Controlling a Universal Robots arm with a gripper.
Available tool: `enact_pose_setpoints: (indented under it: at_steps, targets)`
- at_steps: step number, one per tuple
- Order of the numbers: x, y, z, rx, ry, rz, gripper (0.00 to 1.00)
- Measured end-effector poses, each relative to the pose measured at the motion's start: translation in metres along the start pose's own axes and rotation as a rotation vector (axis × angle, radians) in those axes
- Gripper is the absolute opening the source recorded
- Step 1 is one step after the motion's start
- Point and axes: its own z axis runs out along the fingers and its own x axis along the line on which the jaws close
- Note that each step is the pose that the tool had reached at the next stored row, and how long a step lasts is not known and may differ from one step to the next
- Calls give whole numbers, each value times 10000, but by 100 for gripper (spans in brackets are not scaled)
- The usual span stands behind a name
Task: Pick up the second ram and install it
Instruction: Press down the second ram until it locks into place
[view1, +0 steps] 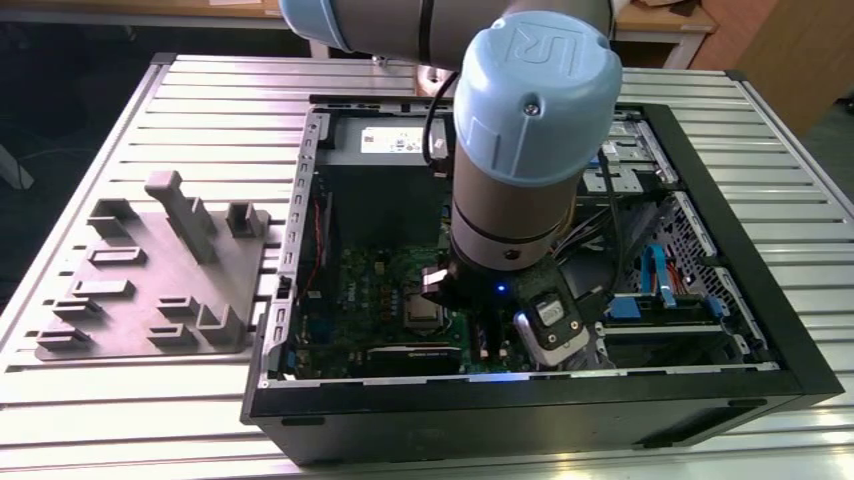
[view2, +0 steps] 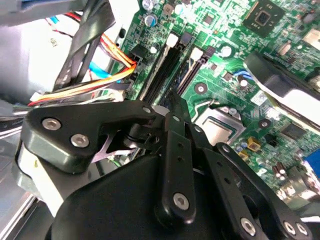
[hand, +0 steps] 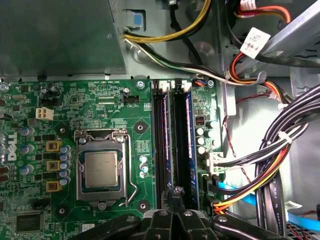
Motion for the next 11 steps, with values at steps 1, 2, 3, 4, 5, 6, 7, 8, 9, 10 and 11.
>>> enact_pose_setpoints:
  at_steps: [1,2,3,4,5,6,7,8,9,10,11]
  targets:
    - [-5,8,-71,8,1,0,7]
    - [-8,13,-114,8,1,-1,7]
    - [-10,17,-145,11,2,-1,7]
    - [-11,18,-154,10,2,-1,7]
    - [-11,18,-154,8,2,-1,7]
    - [-11,18,-154,7,1,0,7]
    - [-11,18,-155,7,1,-1,7]
    - [-11,20,-156,6,2,-1,7]
    - [-11,26,-156,7,3,-1,7]
    - [-10,38,-153,4,3,0,7]
    - [-8,55,-150,3,2,0,7]
